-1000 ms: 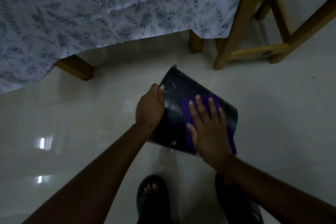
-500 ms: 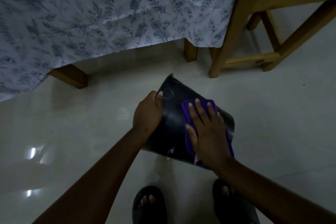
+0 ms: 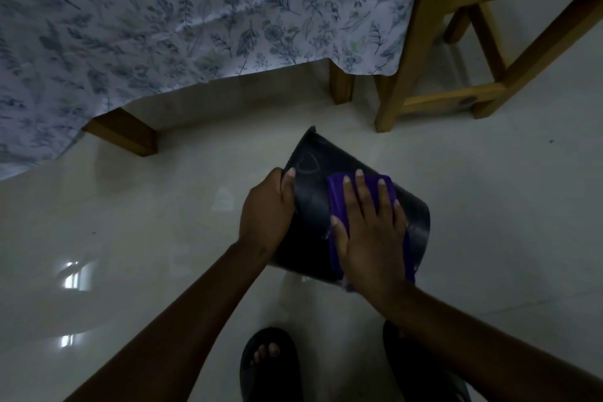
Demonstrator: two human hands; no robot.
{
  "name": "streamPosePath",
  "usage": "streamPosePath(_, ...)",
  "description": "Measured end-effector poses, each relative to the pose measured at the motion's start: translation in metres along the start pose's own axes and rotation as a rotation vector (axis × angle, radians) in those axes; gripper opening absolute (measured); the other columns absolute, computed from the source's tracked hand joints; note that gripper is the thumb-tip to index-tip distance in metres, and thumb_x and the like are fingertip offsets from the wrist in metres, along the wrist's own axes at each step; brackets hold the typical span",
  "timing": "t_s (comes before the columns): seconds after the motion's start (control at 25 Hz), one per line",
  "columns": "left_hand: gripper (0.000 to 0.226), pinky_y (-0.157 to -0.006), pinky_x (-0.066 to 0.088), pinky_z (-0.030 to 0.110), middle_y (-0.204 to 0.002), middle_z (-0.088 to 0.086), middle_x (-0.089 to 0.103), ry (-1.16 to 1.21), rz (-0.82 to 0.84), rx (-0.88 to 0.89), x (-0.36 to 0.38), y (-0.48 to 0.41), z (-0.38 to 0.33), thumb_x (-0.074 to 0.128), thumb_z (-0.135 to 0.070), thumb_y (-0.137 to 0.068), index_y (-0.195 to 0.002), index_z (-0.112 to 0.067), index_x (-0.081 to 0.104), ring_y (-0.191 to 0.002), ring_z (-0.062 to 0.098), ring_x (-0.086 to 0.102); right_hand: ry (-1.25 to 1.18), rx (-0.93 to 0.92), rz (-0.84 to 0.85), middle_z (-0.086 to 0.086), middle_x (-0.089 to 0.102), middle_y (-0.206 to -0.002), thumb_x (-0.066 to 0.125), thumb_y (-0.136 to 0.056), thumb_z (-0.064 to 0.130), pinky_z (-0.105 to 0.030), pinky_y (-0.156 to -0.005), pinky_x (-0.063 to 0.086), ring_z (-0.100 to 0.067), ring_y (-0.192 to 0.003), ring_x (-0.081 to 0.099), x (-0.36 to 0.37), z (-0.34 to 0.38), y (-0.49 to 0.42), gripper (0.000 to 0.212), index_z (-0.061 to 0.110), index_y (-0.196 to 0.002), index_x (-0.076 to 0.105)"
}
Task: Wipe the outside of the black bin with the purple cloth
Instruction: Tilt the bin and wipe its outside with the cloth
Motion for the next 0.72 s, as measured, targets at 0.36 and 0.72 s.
streamPosePath(0.36,0.04,-0.064,0.037,0.024,-0.077,-0.001,0.058,-0.07,-0.004,-0.027,0.002,-0.004,0.002,0.027,-0.039,-0.103,-0.081,-0.017,0.052,-0.071,0.018,0.058,0.017,0.064,0.059,-0.009,0.024,-0.159,0.028,-0.098,0.047,-0.052,-0.113,0.024,-0.034,-0.144,0.024,0.002,-0.012,-0.001,0.062,0.018,-0.152,0.019)
streamPosePath(0.72,0.04,-0.065,0.04,0.028,-0.079,0.003,0.059,-0.029,0.041,0.014,0.004,-0.009,0.003,0.028,-0.038,-0.103,-0.081,-0.015,0.052,-0.075,0.024,0.059,-0.134,0.153,0.067,-0.009,0.043,-0.149,0.026,-0.099,0.048,-0.049,-0.109,0.034,-0.031,-0.135,0.042,0.005,-0.042,-0.063,0.057,0.018,-0.147,0.032)
Point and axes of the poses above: each hand's wrist, its own y-axis away from the middle knuckle, its own x-axis out of the palm, z = x × y, the point moved 7 cm from there along -y, towards the middle knuckle
